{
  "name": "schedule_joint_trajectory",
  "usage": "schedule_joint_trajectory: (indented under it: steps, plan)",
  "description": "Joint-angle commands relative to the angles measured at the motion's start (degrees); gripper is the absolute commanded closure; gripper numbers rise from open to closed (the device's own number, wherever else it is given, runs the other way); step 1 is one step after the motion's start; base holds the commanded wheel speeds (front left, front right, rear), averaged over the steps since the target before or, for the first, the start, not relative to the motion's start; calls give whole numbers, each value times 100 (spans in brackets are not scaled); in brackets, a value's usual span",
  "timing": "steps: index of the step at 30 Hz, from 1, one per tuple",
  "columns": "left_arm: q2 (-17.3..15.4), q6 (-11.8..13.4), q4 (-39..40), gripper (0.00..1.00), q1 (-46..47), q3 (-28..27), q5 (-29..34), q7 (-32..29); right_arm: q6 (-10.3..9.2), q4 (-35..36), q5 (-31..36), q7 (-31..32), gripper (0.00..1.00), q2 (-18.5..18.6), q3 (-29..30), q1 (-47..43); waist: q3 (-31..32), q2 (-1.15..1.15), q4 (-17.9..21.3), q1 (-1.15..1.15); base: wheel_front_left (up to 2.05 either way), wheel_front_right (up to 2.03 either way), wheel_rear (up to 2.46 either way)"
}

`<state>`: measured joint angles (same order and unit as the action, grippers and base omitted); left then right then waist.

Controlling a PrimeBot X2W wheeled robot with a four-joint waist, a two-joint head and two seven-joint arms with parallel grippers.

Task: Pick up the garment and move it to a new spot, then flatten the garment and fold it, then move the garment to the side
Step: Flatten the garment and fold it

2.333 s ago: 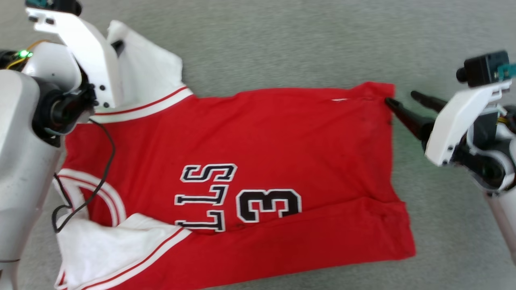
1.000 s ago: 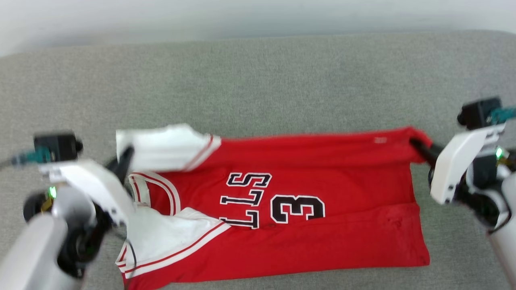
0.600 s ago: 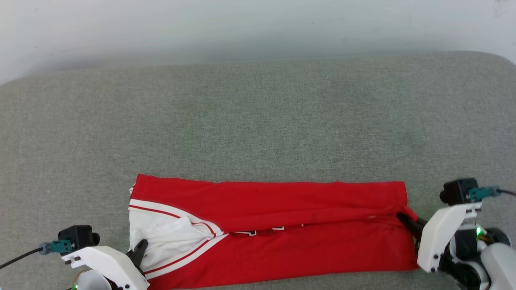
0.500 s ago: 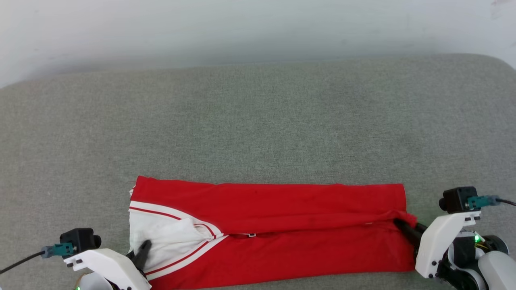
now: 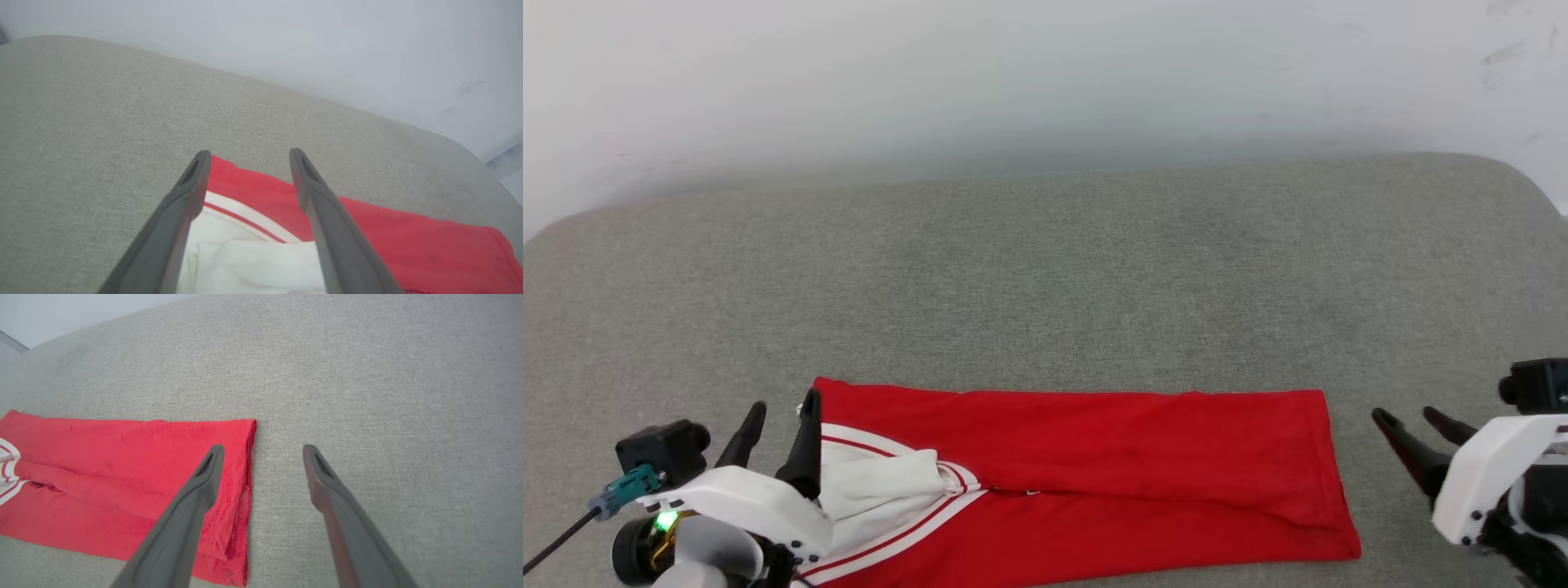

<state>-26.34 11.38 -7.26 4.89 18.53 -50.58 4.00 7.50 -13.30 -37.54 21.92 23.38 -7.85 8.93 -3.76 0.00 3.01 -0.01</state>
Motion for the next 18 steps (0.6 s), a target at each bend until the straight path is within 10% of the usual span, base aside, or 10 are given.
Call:
schedule_joint_trajectory:
  steps: [1, 18]
  plan:
    - [-20, -30, 120, 0, 87, 48, 118, 129, -2, 90, 32, 171, 0, 51, 135, -87, 40, 0, -32, 1, 0, 0, 0]
    - [330, -7, 1089, 0, 610, 385, 1919, 1117, -2, -103, 217, 1916, 0, -490, 867, -324, -410, 0, -833, 1, 0, 0, 0]
